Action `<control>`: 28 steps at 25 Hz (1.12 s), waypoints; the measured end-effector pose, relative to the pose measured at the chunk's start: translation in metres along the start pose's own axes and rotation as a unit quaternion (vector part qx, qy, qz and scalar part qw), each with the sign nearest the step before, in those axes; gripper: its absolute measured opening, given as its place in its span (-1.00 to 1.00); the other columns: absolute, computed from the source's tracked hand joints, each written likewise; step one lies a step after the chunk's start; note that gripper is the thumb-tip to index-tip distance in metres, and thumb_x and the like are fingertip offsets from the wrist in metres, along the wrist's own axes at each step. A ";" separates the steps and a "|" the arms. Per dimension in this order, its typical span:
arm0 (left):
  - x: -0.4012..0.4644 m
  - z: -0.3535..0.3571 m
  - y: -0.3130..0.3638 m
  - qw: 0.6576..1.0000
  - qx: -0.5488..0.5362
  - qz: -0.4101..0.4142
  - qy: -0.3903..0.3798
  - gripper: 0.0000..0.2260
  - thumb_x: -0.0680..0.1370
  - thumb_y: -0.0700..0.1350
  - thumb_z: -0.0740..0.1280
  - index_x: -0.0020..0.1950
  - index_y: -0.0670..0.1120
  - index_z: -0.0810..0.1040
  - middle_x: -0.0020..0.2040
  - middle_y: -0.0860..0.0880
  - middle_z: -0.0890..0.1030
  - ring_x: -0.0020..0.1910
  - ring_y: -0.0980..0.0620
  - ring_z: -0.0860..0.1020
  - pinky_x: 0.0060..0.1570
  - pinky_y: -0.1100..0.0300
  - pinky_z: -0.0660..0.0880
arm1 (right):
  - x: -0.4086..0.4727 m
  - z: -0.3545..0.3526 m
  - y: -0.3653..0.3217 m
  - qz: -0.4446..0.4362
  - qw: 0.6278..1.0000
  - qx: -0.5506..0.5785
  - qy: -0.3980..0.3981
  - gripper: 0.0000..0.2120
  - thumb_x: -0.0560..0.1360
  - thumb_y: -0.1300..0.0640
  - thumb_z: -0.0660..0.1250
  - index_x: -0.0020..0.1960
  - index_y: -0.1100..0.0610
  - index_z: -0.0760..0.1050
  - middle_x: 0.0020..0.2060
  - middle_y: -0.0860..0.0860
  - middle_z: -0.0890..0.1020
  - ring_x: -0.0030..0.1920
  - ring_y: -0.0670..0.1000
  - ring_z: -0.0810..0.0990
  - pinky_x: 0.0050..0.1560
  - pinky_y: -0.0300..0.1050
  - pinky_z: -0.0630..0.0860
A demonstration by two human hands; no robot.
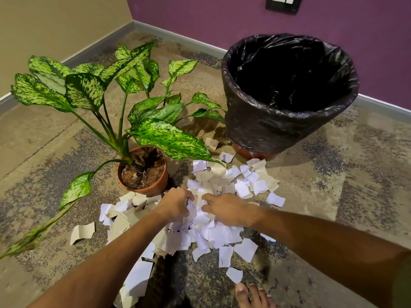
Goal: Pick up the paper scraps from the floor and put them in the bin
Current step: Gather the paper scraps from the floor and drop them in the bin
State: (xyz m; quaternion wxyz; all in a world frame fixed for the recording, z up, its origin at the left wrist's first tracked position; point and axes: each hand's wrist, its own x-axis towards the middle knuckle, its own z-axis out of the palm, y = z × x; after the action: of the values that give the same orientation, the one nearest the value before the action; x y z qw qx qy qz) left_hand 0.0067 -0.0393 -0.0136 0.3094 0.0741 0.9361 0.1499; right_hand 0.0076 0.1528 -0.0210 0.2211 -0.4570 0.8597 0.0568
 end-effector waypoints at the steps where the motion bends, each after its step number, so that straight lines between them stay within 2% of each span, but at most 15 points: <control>1: 0.000 -0.001 0.000 1.000 -0.012 -0.002 0.003 -0.58 0.42 -0.23 0.47 0.26 -0.10 0.53 -0.02 -0.09 0.63 -0.06 -0.01 0.58 -0.05 0.20 0.48 | -0.001 -0.001 0.001 0.005 1.000 0.004 0.005 -0.64 0.47 0.26 0.35 0.26 0.14 0.47 0.19 0.13 0.43 -0.08 0.21 0.61 -0.29 -0.03 0.41; 3: 0.002 -0.005 0.002 0.998 -0.056 -0.016 0.016 -0.60 0.42 -0.25 0.46 0.25 -0.10 0.55 -0.08 -0.08 0.63 -0.18 0.02 0.58 -0.14 0.25 0.48 | -0.002 -0.003 0.007 0.009 1.000 0.010 0.010 -0.70 0.44 0.31 0.34 0.16 0.17 0.54 0.08 0.11 0.48 -0.07 0.19 0.60 -0.22 -0.03 0.45; 5: 0.001 -0.010 0.006 0.994 -0.096 -0.027 0.036 -0.58 0.40 -0.27 0.46 0.24 -0.09 0.56 -0.02 -0.13 0.65 -0.15 -0.02 0.60 -0.18 0.23 0.48 | -0.004 -0.006 0.014 0.030 0.999 0.026 0.025 -0.70 0.43 0.32 0.32 0.15 0.16 0.53 0.06 0.10 0.49 -0.05 0.18 0.59 -0.18 -0.05 0.45; 7: 0.002 -0.012 0.010 0.989 -0.132 -0.022 0.056 -0.52 0.34 -0.28 0.47 0.25 -0.06 0.56 -0.14 -0.13 0.64 -0.24 -0.04 0.57 -0.23 0.16 0.49 | -0.009 -0.007 0.018 0.069 0.990 0.111 0.053 -0.57 0.42 0.35 0.28 0.27 0.13 0.43 0.16 0.10 0.47 0.06 0.19 0.56 -0.11 -0.06 0.42; 9: 0.001 -0.013 0.012 0.980 -0.185 -0.015 0.072 -0.44 0.28 -0.31 0.46 0.27 -0.04 0.54 -0.29 -0.04 0.52 -0.33 -0.02 0.50 -0.32 0.13 0.48 | -0.011 -0.009 0.018 0.074 0.976 0.194 0.062 -0.44 0.42 0.33 0.30 0.38 0.08 0.31 0.33 0.07 0.39 0.20 0.15 0.49 0.07 -0.09 0.41; 11: 0.000 -0.015 0.016 0.966 -0.244 -0.017 0.085 -0.41 0.27 -0.36 0.46 0.28 -0.07 0.51 -0.42 0.03 0.41 -0.46 0.04 0.39 -0.45 0.21 0.37 | -0.012 -0.010 0.017 0.060 0.967 0.239 0.069 -0.47 0.42 0.28 0.35 0.36 0.10 0.33 0.38 0.03 0.36 0.25 0.08 0.45 0.09 -0.17 0.35; 13: 0.000 -0.019 0.020 0.951 -0.297 -0.033 0.082 -0.41 0.28 -0.40 0.49 0.26 -0.07 0.50 -0.42 0.03 0.39 -0.48 0.08 0.39 -0.53 0.25 0.35 | -0.009 -0.009 0.017 0.064 0.955 0.268 0.108 -0.64 0.40 0.22 0.40 0.17 0.14 0.44 0.22 0.05 0.51 0.15 0.06 0.49 0.04 -0.13 0.39; 15: -0.001 -0.021 0.024 0.938 -0.335 -0.042 0.080 -0.47 0.29 -0.39 0.53 0.18 -0.07 0.52 -0.37 -0.02 0.46 -0.44 0.06 0.47 -0.53 0.28 0.43 | -0.007 -0.013 0.020 0.094 0.936 0.301 0.158 -0.83 0.37 0.23 0.42 -0.08 0.15 0.48 -0.11 0.01 0.59 -0.11 0.01 0.52 -0.16 -0.12 0.41; 16: 0.000 -0.022 0.024 0.934 -0.344 -0.043 0.084 -0.51 0.29 -0.38 0.54 0.14 -0.09 0.54 -0.35 -0.04 0.50 -0.42 0.05 0.50 -0.52 0.30 0.45 | -0.007 -0.016 0.023 0.114 0.924 0.321 0.173 -0.88 0.36 0.24 0.41 -0.16 0.13 0.48 -0.22 -0.02 0.57 -0.21 -0.04 0.48 -0.25 -0.16 0.38; 18: 0.001 -0.023 0.024 0.930 -0.352 -0.044 0.102 -0.59 0.29 -0.35 0.56 0.08 -0.11 0.58 -0.33 -0.06 0.57 -0.41 0.09 0.53 -0.45 0.35 0.45 | -0.011 -0.022 0.030 0.146 0.905 0.354 0.187 -0.87 0.37 0.26 0.40 -0.21 0.08 0.48 -0.29 -0.06 0.57 -0.28 -0.09 0.46 -0.31 -0.22 0.32; 20: 0.001 -0.023 0.024 0.925 -0.362 -0.039 0.111 -0.65 0.31 -0.36 0.55 0.01 -0.09 0.59 -0.33 -0.03 0.62 -0.42 0.19 0.53 -0.31 0.33 0.47 | -0.016 -0.028 0.036 0.160 0.895 0.360 0.211 -0.81 0.39 0.22 0.44 -0.12 0.04 0.47 -0.26 -0.05 0.59 -0.25 -0.05 0.50 -0.27 -0.17 0.34; 22: 0.000 -0.023 0.023 0.926 -0.356 -0.032 0.119 -0.68 0.33 -0.37 0.52 -0.01 -0.07 0.60 -0.31 0.00 0.65 -0.36 0.17 0.56 -0.20 0.23 0.49 | -0.020 -0.033 0.042 0.181 0.889 0.353 0.227 -0.69 0.41 0.19 0.48 0.07 0.04 0.44 -0.22 -0.04 0.60 -0.21 -0.02 0.51 -0.26 -0.17 0.35; 24: 0.001 -0.025 0.024 0.929 -0.342 -0.034 0.136 -0.71 0.35 -0.37 0.51 -0.02 -0.09 0.61 -0.29 0.00 0.64 -0.31 0.13 0.58 -0.19 0.23 0.50 | -0.026 -0.043 0.049 0.217 0.884 0.347 0.225 -0.54 0.42 0.20 0.49 0.26 0.02 0.43 -0.21 -0.05 0.59 -0.17 -0.01 0.52 -0.24 -0.17 0.36; 28: -0.001 -0.039 0.037 0.913 -0.353 -0.020 0.203 -0.81 0.40 -0.37 0.46 -0.08 -0.14 0.61 -0.23 -0.05 0.62 -0.22 0.06 0.57 -0.11 0.17 0.52 | -0.042 -0.071 0.058 0.212 0.912 0.289 0.199 -0.55 0.46 0.20 0.44 0.32 0.03 0.47 -0.19 -0.07 0.52 -0.02 0.06 0.54 -0.11 -0.13 0.37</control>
State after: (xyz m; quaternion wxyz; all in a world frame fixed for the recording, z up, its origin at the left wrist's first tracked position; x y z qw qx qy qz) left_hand -0.0142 -0.0134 0.0294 0.1218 -0.0905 0.8661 0.4763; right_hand -0.0423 0.1962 0.0548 0.1505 -0.1819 0.9414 -0.2408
